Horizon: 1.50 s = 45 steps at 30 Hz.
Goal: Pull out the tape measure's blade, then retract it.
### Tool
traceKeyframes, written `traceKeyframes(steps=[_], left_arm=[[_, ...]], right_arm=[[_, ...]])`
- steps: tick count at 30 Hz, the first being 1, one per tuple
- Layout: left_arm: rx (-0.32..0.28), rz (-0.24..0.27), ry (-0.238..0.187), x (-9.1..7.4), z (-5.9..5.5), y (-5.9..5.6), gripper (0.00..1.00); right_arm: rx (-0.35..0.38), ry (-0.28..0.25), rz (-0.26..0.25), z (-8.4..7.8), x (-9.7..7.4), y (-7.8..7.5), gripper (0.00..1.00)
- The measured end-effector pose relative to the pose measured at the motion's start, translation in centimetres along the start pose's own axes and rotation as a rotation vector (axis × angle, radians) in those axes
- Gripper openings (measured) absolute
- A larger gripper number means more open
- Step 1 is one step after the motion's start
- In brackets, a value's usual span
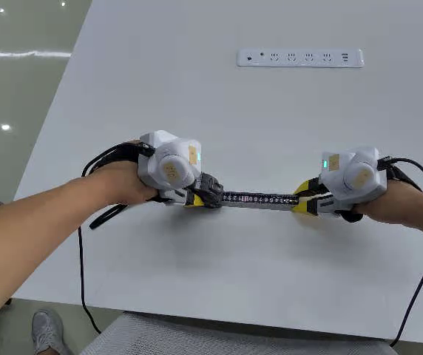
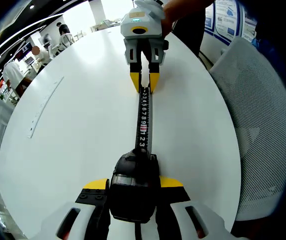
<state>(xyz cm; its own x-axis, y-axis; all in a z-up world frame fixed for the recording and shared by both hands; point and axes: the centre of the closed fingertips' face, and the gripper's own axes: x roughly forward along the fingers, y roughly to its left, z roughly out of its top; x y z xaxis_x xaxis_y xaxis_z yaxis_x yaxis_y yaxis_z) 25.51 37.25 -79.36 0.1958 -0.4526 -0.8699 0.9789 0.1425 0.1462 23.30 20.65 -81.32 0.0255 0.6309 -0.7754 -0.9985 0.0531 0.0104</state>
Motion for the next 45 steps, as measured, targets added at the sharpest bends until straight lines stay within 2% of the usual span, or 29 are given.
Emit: traceKeyframes(steps=[14, 30, 45], left_arm=[[-0.006, 0.003, 0.002, -0.2, 0.2, -0.1, 0.31], [-0.012, 0.004, 0.003, -0.8, 0.6, -0.4, 0.31], [-0.012, 0.002, 0.005, -1.0, 0.7, -0.6, 0.31]], right_arm=[[0.013, 0.007, -0.005, -1.1, -0.9, -0.5, 0.1], [0.022, 0.023, -0.008, -2.2, -1.1, -1.4, 0.1], [0.036, 0.042, -0.017, -3.8, -2.2, -1.8, 0.1]])
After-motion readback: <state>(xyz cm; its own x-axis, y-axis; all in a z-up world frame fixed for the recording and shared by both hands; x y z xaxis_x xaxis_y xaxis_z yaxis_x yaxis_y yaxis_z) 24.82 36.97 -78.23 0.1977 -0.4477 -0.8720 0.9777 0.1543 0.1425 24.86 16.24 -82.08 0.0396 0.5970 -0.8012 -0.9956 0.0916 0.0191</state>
